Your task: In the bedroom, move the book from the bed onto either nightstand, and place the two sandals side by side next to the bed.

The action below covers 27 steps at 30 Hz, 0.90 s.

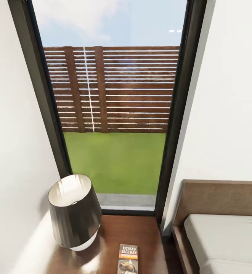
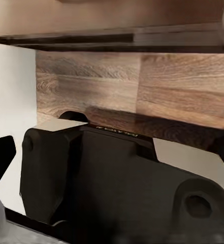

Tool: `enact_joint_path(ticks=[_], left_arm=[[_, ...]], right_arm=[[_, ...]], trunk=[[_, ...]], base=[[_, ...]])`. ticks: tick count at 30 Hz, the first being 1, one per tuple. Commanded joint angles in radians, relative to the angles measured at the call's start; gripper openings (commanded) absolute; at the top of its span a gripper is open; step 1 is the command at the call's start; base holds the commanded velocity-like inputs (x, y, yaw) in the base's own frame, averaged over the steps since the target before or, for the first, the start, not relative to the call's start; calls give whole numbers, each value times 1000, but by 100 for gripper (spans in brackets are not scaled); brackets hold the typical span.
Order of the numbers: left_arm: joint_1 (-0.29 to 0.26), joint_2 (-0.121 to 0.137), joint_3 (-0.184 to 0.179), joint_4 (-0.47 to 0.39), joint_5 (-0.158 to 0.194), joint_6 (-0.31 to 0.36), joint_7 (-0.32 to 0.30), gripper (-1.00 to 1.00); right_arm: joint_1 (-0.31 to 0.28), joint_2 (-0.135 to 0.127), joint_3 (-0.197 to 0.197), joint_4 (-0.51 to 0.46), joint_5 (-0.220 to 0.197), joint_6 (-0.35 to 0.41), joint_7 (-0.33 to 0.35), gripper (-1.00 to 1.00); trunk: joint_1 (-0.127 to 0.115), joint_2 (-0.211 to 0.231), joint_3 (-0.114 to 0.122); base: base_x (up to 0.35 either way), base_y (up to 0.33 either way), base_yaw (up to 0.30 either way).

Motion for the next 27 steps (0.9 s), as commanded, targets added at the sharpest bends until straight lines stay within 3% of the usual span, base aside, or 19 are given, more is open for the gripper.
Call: enact_joint_path(ticks=[1, 6, 27], left_arm=[[8, 0, -3, 2, 6, -3, -4, 100], [17, 0, -2, 2, 6, -4, -3, 100], [20, 3, 0, 0, 7, -4, 25, 100]], right_arm=[[36, 0, 3, 2, -12, 2, 4, 100], [72, 0, 3, 1, -12, 2, 3, 100], [76, 7, 3, 0, -15, 1, 0, 100]], trunk=[[-4, 6, 2], [-12, 20, 8], [-12, 20, 8]], base=[[0, 0, 0], [0, 0, 0], [0, 0, 0]])
